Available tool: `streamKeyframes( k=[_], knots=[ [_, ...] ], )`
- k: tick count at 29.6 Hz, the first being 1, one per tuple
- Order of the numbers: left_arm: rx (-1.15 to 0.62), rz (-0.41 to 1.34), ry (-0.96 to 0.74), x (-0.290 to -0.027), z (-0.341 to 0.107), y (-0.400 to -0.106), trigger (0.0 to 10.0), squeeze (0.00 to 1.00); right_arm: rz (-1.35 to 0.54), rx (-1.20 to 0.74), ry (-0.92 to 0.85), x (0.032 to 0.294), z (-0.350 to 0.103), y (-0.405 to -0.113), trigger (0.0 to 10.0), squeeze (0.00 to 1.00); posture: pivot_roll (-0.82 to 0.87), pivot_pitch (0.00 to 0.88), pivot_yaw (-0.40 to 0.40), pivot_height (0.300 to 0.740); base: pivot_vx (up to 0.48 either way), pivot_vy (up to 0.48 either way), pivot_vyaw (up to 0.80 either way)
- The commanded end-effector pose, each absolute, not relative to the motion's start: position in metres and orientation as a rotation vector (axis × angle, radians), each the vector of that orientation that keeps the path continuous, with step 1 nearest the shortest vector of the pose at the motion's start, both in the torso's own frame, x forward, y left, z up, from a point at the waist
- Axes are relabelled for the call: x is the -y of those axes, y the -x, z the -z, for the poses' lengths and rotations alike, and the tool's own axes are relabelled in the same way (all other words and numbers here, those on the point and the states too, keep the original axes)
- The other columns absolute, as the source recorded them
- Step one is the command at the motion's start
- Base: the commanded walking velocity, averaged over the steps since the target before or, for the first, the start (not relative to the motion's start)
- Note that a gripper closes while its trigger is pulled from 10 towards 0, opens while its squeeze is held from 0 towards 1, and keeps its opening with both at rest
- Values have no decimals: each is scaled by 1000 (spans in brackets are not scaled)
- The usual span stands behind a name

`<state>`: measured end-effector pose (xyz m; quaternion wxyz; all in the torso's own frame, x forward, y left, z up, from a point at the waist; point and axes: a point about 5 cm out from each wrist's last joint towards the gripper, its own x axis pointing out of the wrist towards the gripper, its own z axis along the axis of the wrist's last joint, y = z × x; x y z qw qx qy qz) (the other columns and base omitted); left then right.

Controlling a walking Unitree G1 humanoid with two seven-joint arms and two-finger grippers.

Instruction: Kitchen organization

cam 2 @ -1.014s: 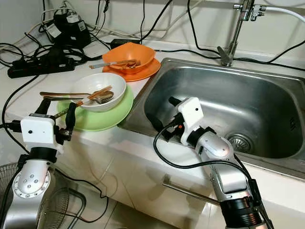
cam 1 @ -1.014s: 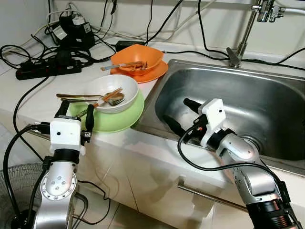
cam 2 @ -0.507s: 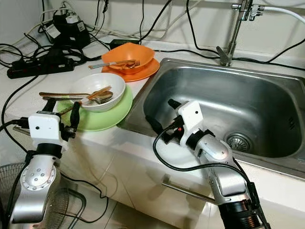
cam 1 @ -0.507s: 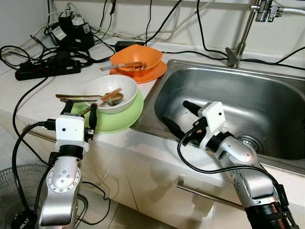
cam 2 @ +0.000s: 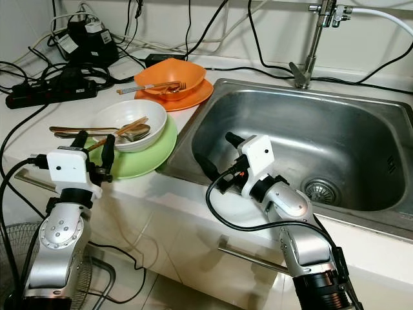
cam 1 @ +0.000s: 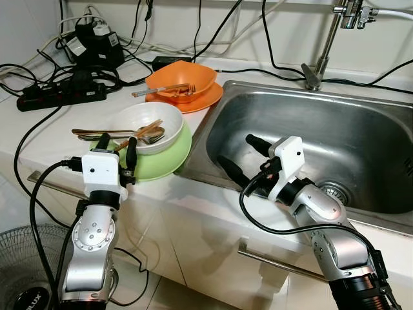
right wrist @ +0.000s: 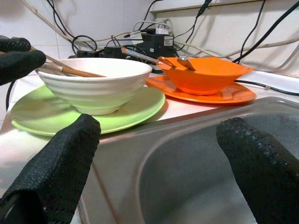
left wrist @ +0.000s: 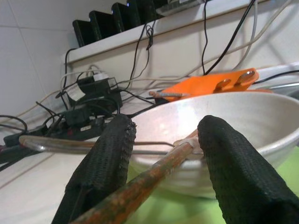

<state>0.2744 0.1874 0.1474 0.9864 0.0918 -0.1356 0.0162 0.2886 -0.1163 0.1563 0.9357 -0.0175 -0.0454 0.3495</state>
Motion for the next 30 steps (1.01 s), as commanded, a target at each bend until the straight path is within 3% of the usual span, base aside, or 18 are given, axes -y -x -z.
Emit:
streamKeyframes(
  k=[1, 15, 30],
  knots=[
    [279, -30, -184, -188, -148, -276, 0, 0, -732, 131, 42, 114, -165, -288, 10000, 0, -59, 0, 100, 740, 0, 0, 0],
    [282, -21, -181, -187, -146, -275, 0, 0, -897, 93, 33, 113, -163, -274, 10000, 0, -63, 0, 98, 740, 0, 0, 0],
    [297, -30, -199, -187, -150, -274, 0, 0, -956, 60, 42, 114, -159, -267, 10000, 0, -62, 0, 101, 740, 0, 0, 0]
  ],
)
